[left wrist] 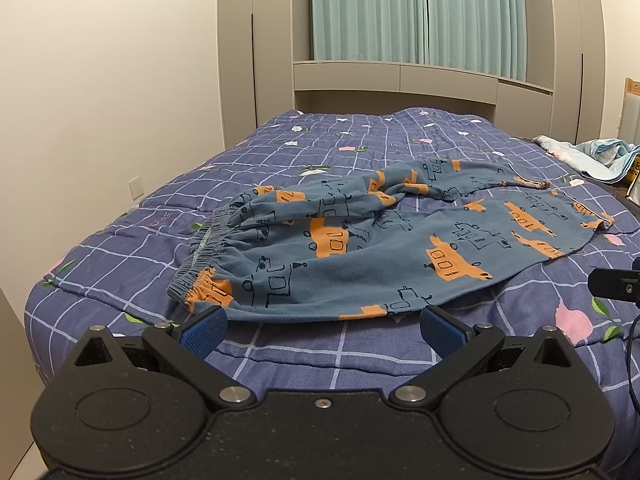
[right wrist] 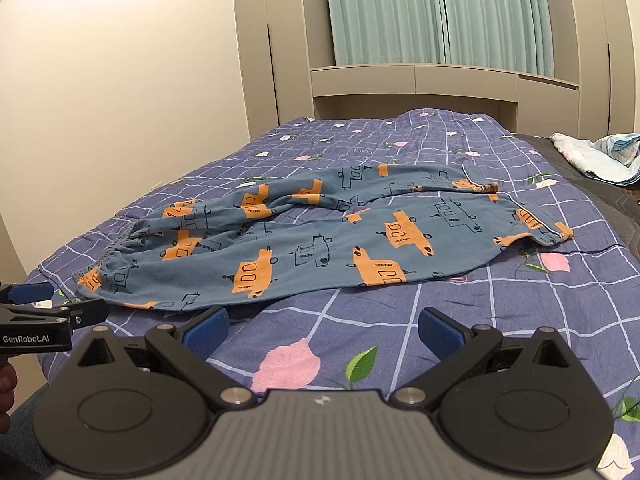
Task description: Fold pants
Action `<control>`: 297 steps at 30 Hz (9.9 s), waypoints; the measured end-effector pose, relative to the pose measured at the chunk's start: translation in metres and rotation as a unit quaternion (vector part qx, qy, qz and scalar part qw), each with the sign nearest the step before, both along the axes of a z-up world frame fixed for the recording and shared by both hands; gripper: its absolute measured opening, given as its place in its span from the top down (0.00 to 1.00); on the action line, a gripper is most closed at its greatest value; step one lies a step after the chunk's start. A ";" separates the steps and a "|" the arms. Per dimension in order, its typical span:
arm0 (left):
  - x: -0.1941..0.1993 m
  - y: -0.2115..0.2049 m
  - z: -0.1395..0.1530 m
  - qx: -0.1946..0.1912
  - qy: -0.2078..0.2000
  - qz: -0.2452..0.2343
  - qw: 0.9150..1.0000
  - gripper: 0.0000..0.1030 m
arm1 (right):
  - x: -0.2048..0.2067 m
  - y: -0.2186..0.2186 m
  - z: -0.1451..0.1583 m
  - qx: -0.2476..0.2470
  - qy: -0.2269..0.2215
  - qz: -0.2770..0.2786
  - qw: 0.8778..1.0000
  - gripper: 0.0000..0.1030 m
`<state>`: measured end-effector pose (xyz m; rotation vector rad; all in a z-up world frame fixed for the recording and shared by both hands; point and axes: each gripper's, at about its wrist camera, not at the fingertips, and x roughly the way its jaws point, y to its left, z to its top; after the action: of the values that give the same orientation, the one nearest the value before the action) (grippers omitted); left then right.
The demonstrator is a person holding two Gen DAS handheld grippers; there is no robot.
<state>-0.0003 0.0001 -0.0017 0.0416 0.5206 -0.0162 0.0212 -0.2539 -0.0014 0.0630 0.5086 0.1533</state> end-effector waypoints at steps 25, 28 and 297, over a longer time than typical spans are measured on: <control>0.003 -0.001 -0.004 -0.012 0.005 -0.008 1.000 0.00 | 0.002 0.001 -0.001 -0.001 0.009 -0.002 1.000 0.00; 0.003 0.000 -0.005 -0.014 0.008 -0.007 1.000 0.00 | 0.003 0.000 -0.002 -0.001 0.009 -0.002 1.000 0.00; 0.181 -0.242 -0.023 0.155 0.072 -0.368 0.914 0.98 | 0.298 -0.256 -0.007 0.091 0.098 -0.056 0.989 0.39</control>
<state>0.1810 -0.2415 -0.0246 0.5519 0.6274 -0.6802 0.3194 -0.5102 -0.0080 0.2863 0.6858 0.0838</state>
